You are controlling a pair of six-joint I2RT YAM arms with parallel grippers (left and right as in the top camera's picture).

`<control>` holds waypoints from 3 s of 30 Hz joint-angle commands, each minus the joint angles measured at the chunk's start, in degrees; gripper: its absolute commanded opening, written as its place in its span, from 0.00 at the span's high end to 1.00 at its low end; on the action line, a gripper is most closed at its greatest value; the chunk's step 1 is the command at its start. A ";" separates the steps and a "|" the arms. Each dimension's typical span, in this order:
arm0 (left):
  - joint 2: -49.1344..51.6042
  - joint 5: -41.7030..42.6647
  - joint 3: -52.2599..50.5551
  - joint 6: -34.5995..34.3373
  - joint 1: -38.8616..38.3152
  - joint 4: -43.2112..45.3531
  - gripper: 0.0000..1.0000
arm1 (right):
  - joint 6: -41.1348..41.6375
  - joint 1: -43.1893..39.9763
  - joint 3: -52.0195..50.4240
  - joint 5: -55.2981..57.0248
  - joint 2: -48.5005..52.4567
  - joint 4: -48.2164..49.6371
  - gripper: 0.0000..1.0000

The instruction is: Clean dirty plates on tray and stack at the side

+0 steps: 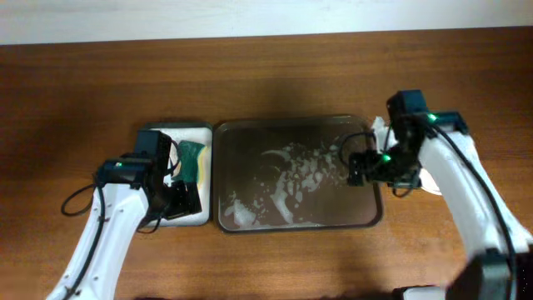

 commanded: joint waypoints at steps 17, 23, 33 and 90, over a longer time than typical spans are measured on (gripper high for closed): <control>-55.34 -1.36 -18.08 0.04 -4.81 14.12 0.01 | -1.75 0.57 -18.93 3.30 -55.47 12.04 0.01; -55.34 -1.36 -18.08 0.04 -4.81 14.12 0.01 | -4.83 0.52 -41.35 0.83 -81.15 36.02 0.01; -55.34 -1.36 -18.08 0.04 -4.81 14.12 0.01 | -4.85 1.64 -69.99 12.07 -88.06 72.83 0.01; -77.79 2.54 -57.24 15.28 3.37 62.31 0.00 | -4.85 1.64 -70.14 12.50 -88.06 65.75 0.01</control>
